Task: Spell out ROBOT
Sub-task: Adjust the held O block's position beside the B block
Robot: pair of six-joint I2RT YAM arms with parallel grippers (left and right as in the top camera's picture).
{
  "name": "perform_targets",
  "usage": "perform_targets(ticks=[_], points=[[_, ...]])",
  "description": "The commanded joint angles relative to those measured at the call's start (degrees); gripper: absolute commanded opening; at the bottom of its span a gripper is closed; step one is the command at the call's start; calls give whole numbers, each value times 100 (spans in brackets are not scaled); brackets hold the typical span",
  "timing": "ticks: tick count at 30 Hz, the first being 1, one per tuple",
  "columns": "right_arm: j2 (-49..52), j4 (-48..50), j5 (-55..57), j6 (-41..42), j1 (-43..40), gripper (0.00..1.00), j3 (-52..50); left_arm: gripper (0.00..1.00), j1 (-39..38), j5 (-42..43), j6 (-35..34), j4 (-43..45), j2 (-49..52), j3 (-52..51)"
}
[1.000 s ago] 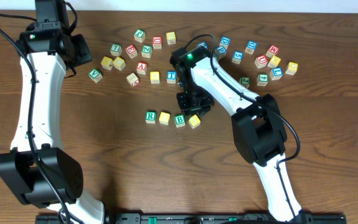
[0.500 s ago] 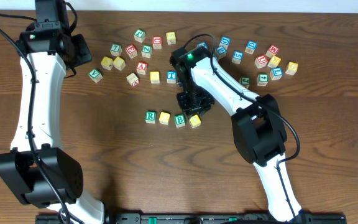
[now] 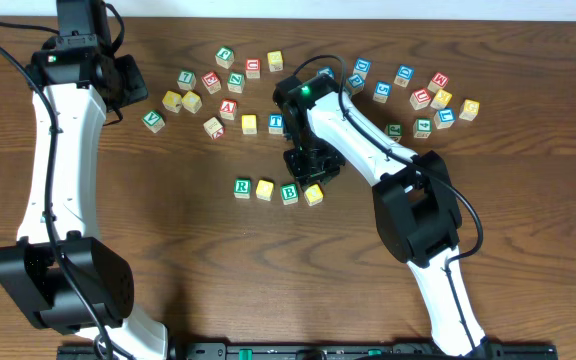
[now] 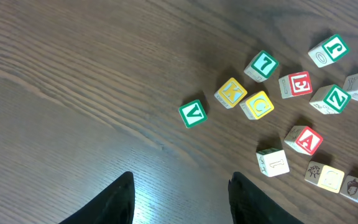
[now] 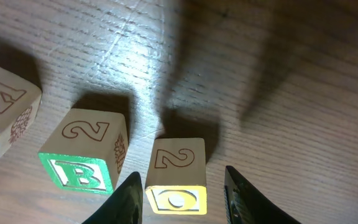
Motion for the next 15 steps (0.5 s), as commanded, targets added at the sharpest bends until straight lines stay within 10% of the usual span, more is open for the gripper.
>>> perform_targets(ticks=[1,15], points=[[-2,-31,-114,-291,22,38,127,48,9,-55,94,-15,-70,-46],[-2,-20,-114,-459,90,43,39,48,9,-52,96,-15,-70,-46]])
